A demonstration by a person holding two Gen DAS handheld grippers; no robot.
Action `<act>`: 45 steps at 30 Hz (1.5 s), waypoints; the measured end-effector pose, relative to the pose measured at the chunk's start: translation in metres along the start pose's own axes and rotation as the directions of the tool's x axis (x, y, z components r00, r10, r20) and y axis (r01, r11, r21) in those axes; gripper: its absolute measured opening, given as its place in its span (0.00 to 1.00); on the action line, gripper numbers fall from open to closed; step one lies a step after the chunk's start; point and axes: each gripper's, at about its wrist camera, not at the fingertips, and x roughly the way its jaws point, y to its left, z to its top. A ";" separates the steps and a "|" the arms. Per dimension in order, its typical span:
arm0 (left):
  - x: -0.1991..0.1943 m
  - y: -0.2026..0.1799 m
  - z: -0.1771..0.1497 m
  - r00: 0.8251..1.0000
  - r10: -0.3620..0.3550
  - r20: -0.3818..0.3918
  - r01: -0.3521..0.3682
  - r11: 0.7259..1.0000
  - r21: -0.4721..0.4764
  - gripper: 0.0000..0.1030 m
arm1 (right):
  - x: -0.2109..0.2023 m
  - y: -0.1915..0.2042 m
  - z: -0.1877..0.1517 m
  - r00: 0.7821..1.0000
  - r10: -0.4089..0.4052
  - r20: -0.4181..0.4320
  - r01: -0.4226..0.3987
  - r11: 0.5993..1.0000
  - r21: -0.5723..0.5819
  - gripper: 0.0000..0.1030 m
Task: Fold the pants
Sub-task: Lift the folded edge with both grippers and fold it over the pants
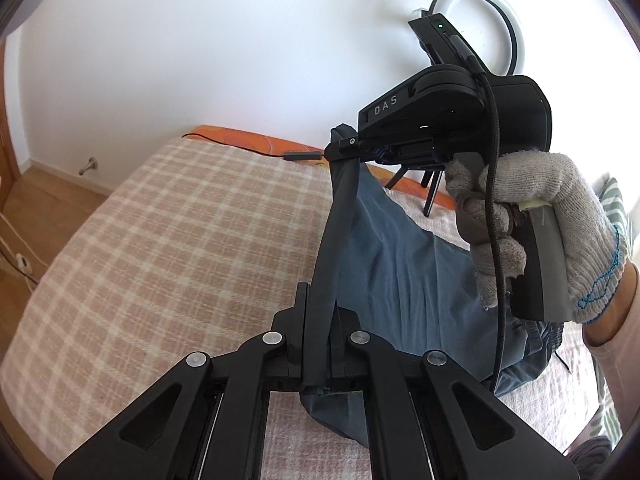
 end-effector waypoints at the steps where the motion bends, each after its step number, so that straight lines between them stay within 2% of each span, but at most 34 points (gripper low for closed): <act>1: -0.001 -0.005 0.000 1.000 -0.001 0.003 0.001 1.000 0.012 0.04 | -0.001 -0.001 -0.001 1.000 0.002 0.001 -0.002 1.000 0.000 0.00; 11: 0.000 -0.065 0.002 0.994 -0.106 0.019 0.103 0.989 0.106 0.04 | -0.064 -0.038 -0.008 0.998 -0.011 0.063 0.010 1.000 0.009 0.00; 21: 0.008 -0.148 -0.010 0.976 -0.217 -0.026 0.218 0.958 0.187 0.04 | -0.136 -0.104 -0.032 0.991 -0.043 0.125 0.037 0.998 0.052 0.00; 31: 0.032 -0.234 -0.033 0.944 -0.314 -0.102 0.330 0.911 0.249 0.04 | -0.194 -0.177 -0.072 0.982 -0.101 0.161 0.083 0.990 0.116 0.00; 37: 0.051 -0.276 -0.052 0.925 -0.341 -0.164 0.377 0.875 0.304 0.04 | -0.217 -0.224 -0.103 0.974 -0.167 0.151 0.145 0.979 0.142 0.00; 40: 0.055 -0.297 -0.061 0.910 -0.365 -0.198 0.412 0.858 0.306 0.04 | -0.226 -0.249 -0.117 0.972 -0.183 0.144 0.158 0.972 0.174 0.00; 45: 0.067 -0.326 -0.077 0.893 -0.371 -0.254 0.442 0.831 0.339 0.04 | -0.236 -0.275 -0.133 0.967 -0.217 0.133 0.190 0.963 0.191 0.00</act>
